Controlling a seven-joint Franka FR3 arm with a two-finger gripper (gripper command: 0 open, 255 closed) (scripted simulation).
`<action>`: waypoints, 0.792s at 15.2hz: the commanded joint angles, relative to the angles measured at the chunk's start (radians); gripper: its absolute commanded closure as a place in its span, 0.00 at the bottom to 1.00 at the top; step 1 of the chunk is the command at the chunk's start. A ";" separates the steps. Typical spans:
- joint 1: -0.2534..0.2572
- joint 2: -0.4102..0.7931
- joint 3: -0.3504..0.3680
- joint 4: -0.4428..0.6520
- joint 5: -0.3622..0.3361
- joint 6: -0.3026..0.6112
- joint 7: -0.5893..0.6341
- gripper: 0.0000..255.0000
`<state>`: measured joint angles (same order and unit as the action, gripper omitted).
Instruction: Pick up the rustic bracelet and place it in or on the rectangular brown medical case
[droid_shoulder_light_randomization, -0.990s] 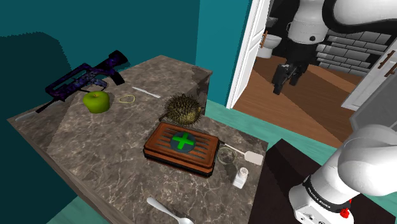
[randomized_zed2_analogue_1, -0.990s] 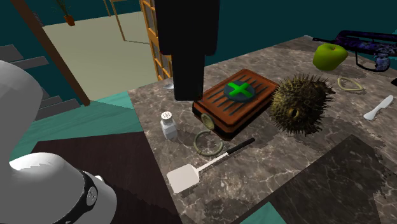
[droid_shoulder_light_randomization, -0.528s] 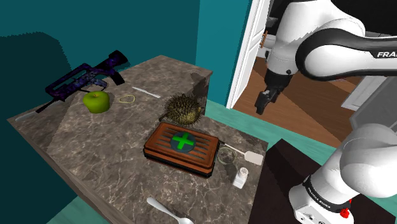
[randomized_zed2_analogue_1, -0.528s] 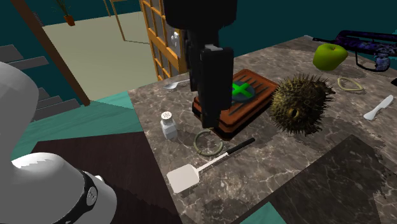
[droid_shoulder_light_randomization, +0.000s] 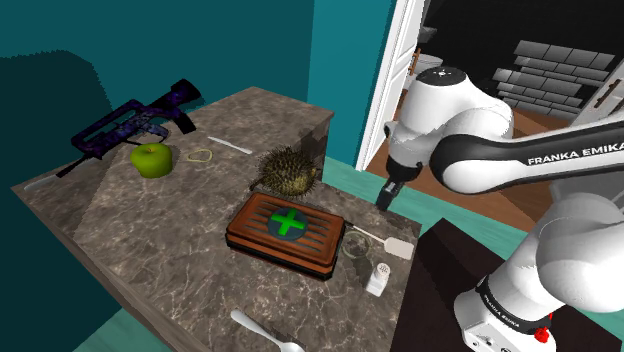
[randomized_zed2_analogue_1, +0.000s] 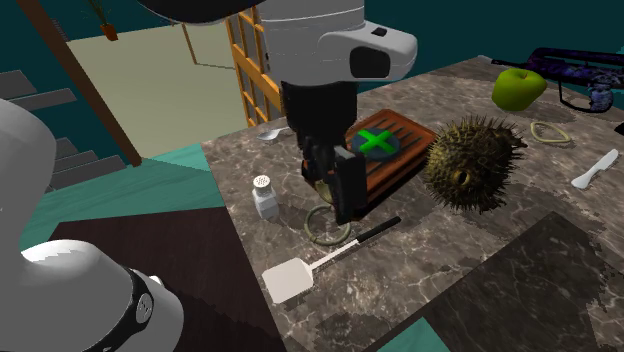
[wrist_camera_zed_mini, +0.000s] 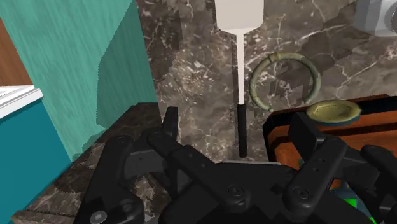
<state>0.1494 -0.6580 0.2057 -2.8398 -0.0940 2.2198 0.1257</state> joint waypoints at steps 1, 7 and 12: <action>0.001 0.064 0.025 -0.033 -0.022 0.113 0.008 0.00; -0.087 0.328 0.157 -0.060 -0.201 0.433 0.125 0.00; -0.220 0.473 0.247 -0.040 -0.417 0.553 0.276 0.00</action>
<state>-0.0438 -0.2116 0.4396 -2.8850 -0.4653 2.7516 0.3715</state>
